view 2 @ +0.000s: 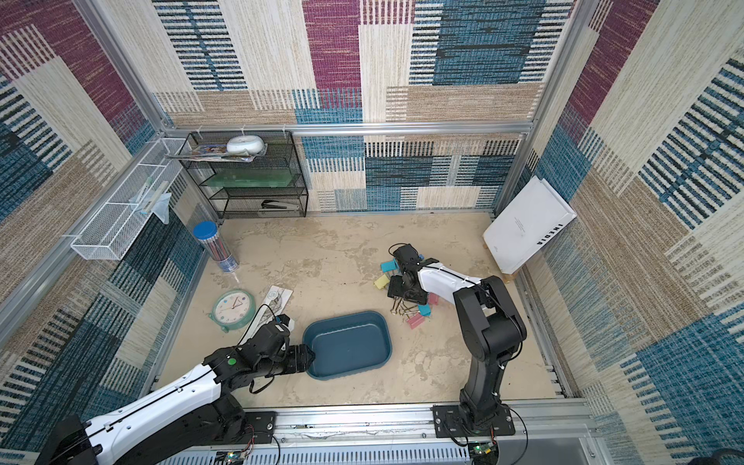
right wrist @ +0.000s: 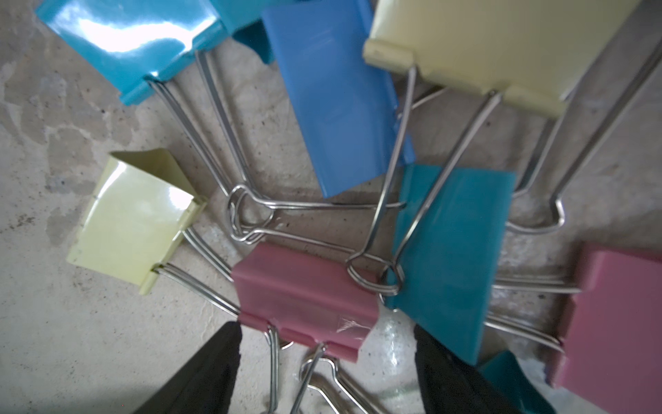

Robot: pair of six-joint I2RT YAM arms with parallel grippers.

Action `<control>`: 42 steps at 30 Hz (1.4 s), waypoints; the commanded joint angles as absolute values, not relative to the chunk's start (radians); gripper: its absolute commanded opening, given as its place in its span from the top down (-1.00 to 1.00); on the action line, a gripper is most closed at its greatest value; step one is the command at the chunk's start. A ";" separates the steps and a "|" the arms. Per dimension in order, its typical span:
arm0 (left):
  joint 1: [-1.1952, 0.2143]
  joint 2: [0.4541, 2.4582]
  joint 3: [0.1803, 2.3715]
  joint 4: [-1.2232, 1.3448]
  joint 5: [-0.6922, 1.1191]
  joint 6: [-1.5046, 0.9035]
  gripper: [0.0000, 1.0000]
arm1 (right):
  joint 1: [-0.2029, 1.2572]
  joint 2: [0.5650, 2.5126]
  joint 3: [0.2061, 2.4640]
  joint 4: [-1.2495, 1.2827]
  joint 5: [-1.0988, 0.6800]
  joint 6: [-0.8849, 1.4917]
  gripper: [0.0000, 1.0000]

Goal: Put the binder clips in the storage box
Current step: Pick up the binder clip at the center of the board, then place the binder clip in the storage box.

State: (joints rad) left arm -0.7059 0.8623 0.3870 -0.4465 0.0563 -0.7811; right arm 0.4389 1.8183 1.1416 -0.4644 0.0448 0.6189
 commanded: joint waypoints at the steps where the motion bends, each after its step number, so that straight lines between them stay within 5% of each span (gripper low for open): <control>1: -0.696 0.858 0.384 -0.430 0.082 -0.754 -0.64 | 0.447 1.831 1.159 -0.469 0.063 0.644 -0.58; 15: -0.670 0.851 0.373 -0.425 0.107 -0.736 -0.64 | 0.449 1.845 1.149 -0.483 0.120 0.644 -0.22; 30: -0.666 0.818 0.357 -0.435 0.091 -0.750 -0.65 | 0.459 1.698 1.156 -0.506 0.074 0.562 -0.11; 42: -0.665 0.776 0.349 -0.427 0.083 -0.757 -0.65 | 0.683 1.490 1.163 -0.579 -0.038 0.543 -0.05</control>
